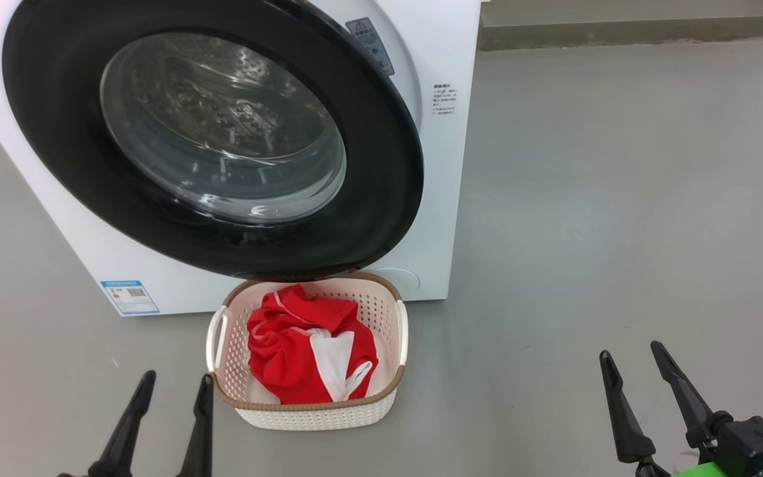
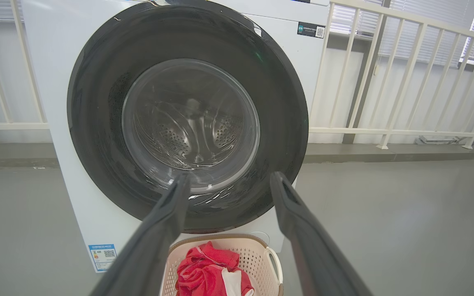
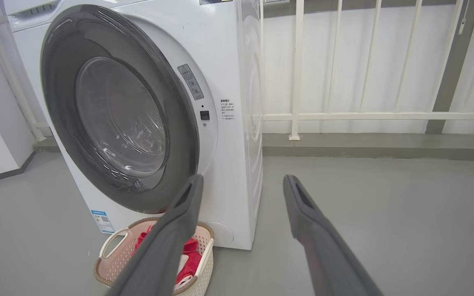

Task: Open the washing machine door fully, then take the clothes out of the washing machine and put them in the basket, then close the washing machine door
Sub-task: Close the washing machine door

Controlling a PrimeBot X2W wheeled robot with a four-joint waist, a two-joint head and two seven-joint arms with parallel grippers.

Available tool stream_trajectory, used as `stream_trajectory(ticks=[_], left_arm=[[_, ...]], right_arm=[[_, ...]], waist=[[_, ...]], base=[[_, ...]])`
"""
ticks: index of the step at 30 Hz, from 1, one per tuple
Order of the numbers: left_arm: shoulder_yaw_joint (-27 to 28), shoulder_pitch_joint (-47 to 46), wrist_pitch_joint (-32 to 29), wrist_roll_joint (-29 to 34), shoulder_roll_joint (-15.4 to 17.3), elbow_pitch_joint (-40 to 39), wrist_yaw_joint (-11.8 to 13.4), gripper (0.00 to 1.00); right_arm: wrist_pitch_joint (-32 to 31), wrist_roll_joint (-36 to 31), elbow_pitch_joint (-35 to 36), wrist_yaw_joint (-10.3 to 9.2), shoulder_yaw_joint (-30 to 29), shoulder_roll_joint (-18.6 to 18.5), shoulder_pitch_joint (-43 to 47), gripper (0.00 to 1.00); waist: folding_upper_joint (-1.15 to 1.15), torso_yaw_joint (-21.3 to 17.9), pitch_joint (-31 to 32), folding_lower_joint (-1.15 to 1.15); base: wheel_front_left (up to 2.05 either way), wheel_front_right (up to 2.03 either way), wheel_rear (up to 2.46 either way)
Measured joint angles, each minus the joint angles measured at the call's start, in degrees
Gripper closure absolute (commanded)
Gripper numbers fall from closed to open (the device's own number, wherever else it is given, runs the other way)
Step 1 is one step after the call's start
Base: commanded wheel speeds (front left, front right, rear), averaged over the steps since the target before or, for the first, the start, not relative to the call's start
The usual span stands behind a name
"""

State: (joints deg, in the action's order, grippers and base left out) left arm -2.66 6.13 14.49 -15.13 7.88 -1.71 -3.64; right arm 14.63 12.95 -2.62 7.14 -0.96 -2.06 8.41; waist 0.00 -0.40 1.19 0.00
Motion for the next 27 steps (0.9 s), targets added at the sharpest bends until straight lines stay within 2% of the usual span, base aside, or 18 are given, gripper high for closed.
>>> stream_trajectory(ticks=[2, 3, 5, 16, 27], left_arm=[[0.04, 0.00, 0.00, 0.08, -0.22, 0.02, -0.20, 0.00], [0.03, 0.00, 0.00, 0.21, -0.30, 0.02, -0.45, 0.00], [-0.05, 0.00, 0.00, 0.59, -0.51, 0.03, -0.49, 0.00], [-1.43, -0.02, 0.00, 2.07, -1.71, -0.22, -1.01, 0.00], [-2.83, -2.88, 0.00, 2.07, -3.32, -0.87, -2.01, 0.00]], right_arm=[[0.00, 0.00, 0.00, 0.00, -0.09, 0.00, 0.01, 0.00], [0.00, 0.01, 0.00, 0.00, -0.09, 0.00, 0.01, 0.54], [0.00, 0.00, -0.01, 0.00, -0.05, 0.00, 0.01, 1.00], [-0.60, -0.11, -1.44, 0.00, 2.04, 0.01, -1.89, 1.00], [-2.12, -3.33, -6.06, 0.00, 6.46, -0.36, -14.87, 1.00]], waist=[[0.00, 0.19, 0.01, 0.00], [0.00, 0.32, 0.01, 0.00], [0.00, 0.67, -0.01, 0.00], [0.00, 4.99, -1.09, 0.00], [0.00, 9.47, -5.57, 0.00]], base=[[0.00, 0.00, 0.00], [0.00, 0.00, 0.00], [0.00, 0.00, 0.00], [0.00, 0.00, 0.00], [0.00, 0.00, 0.00]])
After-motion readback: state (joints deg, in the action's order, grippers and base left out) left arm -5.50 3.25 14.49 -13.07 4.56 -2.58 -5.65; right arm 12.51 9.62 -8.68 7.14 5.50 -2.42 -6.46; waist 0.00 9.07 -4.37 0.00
